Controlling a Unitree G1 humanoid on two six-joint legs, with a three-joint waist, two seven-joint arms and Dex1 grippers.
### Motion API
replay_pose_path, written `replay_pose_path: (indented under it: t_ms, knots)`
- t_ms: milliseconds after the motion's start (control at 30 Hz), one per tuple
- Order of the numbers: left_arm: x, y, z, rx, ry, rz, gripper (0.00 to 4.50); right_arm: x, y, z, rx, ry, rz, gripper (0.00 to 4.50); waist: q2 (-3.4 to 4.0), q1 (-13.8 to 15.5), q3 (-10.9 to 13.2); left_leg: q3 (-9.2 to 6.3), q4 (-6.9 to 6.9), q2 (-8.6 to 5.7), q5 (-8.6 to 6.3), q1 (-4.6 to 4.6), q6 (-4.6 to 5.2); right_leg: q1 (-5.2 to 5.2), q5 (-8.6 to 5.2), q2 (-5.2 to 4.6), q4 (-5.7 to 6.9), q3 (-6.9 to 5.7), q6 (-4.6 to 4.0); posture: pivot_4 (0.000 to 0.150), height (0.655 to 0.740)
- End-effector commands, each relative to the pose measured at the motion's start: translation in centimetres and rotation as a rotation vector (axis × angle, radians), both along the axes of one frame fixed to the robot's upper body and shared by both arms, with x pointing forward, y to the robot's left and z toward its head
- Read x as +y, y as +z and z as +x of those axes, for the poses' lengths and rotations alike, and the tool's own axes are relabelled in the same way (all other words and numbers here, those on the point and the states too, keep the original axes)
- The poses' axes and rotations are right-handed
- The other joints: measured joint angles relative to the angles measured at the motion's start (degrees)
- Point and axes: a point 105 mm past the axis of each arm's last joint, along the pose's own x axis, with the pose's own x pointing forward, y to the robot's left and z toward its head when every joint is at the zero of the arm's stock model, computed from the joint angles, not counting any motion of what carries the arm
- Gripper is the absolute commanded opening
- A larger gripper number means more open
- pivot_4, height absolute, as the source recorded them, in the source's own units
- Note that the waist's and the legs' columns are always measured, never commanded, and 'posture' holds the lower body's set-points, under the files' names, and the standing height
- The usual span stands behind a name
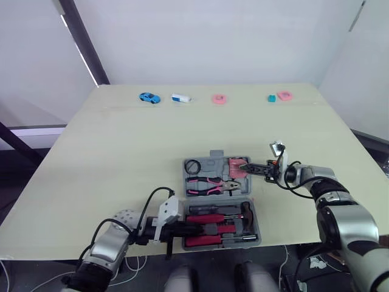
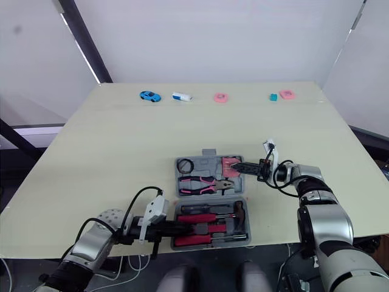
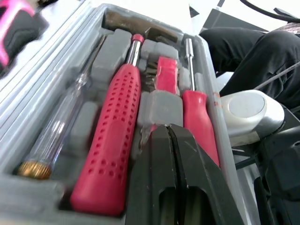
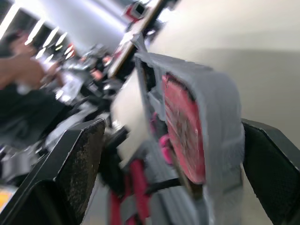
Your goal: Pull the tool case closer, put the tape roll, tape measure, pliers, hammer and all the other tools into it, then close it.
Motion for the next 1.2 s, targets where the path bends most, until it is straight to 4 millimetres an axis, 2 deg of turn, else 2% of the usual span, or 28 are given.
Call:
replay_pose_path:
  t_ms: [33, 167, 267, 367, 500, 600, 633, 800, 867, 1067, 1200]
  knots:
    - [0.7, 1.8, -0.3, -0.070, -0.006, -0.036, 0.00, -0.3, 2.7, -1.6, -0.073, 0.086, 0.068, 4.42, 0.00, 0.28, 0.00, 0.00, 0.00, 0.00, 0.00, 0.00, 0.00, 0.00, 0.00, 0.00, 0.00, 0.00, 0.00, 0.150, 0.7395]
    - [1.7, 2.5, -1.2, -0.067, 0.006, -0.043, 0.00, -0.8, 3.5, -4.1, -0.076, 0.158, 0.079, 4.42, 0.03, 0.42, 0.02, -0.13, -0.03, 0.00, -0.01, -0.04, -0.01, -0.02, -0.01, -0.10, -0.04, -0.02, -0.01, 0.150, 0.7395]
    - [4.1, 3.2, -2.6, -0.036, 0.032, -0.012, 0.00, -1.4, 3.2, -7.5, -0.074, 0.221, 0.038, 4.42, 0.04, 0.47, 0.02, -0.23, -0.04, 0.04, -0.02, -0.02, 0.00, -0.02, -0.02, -0.12, -0.08, -0.04, -0.01, 0.150, 0.7395]
    - [6.7, 4.0, -2.7, -0.034, 0.118, 0.013, 0.00, -2.3, 3.0, -8.9, -0.103, 0.156, 0.004, 4.42, 0.05, 0.47, 0.03, -0.23, -0.07, 0.04, -0.03, 0.00, 0.00, -0.06, -0.17, -0.14, -0.07, -0.05, -0.25, 0.150, 0.7395]
    - [9.5, 4.8, -2.4, -0.046, 0.256, 0.014, 0.00, -4.1, 2.6, -9.6, -0.210, 0.009, -0.080, 4.42, 0.07, 0.54, 0.04, -0.18, 0.02, 0.06, -0.02, 0.04, 0.00, -0.05, -0.19, -0.23, -0.06, -0.06, -0.21, 0.150, 0.7395]
    - [11.2, 5.3, -2.5, -0.060, 0.318, 0.024, 0.66, -5.9, 2.4, -10.2, -0.341, -0.120, -0.163, 4.50, 0.05, 0.77, 0.03, -0.15, 0.02, 0.05, -0.02, 0.04, 0.01, -0.05, -0.28, -0.33, -0.08, -0.08, -0.05, 0.150, 0.7395]
    - [11.5, 5.5, -2.5, -0.067, 0.334, 0.020, 1.27, -6.4, 2.3, -10.4, -0.388, -0.153, -0.198, 4.50, 0.05, 0.90, 0.03, -0.14, -0.01, 0.03, -0.03, 0.02, 0.01, -0.06, -0.28, -0.33, -0.10, -0.08, -0.06, 0.150, 0.7395]
    - [12.0, 6.5, -1.6, -0.167, 0.406, 0.018, 3.45, -9.6, 1.1, -11.3, -0.606, -0.302, -0.391, 4.50, 0.05, 1.79, 0.03, -0.06, -0.07, -0.03, -0.04, 0.00, 0.01, -0.03, -0.28, -0.28, -0.22, -0.13, -0.07, 0.150, 0.7395]
    - [12.3, 6.8, -1.3, -0.180, 0.443, 0.028, 4.39, -10.8, 1.3, -11.6, -0.680, -0.356, -0.402, 4.50, 0.05, 1.86, 0.03, -0.01, -0.04, -0.03, -0.04, 0.00, 0.02, 0.00, -0.30, -0.28, -0.21, -0.15, -0.03, 0.150, 0.7395]
    - [14.1, 5.9, 0.0, -0.186, 0.617, 0.145, 4.46, -14.0, 0.4, -12.3, -0.694, -0.446, -0.497, 4.50, 0.00, 1.73, 0.00, -0.04, 0.00, 0.00, -0.03, 0.10, 0.02, 0.05, -0.32, -0.25, -0.18, -0.13, 0.02, 0.150, 0.7395]
    - [13.2, 5.7, -0.4, -0.186, 0.596, 0.125, 4.46, -15.6, -0.6, -12.4, -0.670, -0.512, -0.513, 4.50, 0.00, 1.68, 0.00, -0.03, -0.02, 0.01, -0.04, 0.08, 0.02, 0.03, -0.28, -0.23, -0.20, -0.10, -0.05, 0.150, 0.7395]
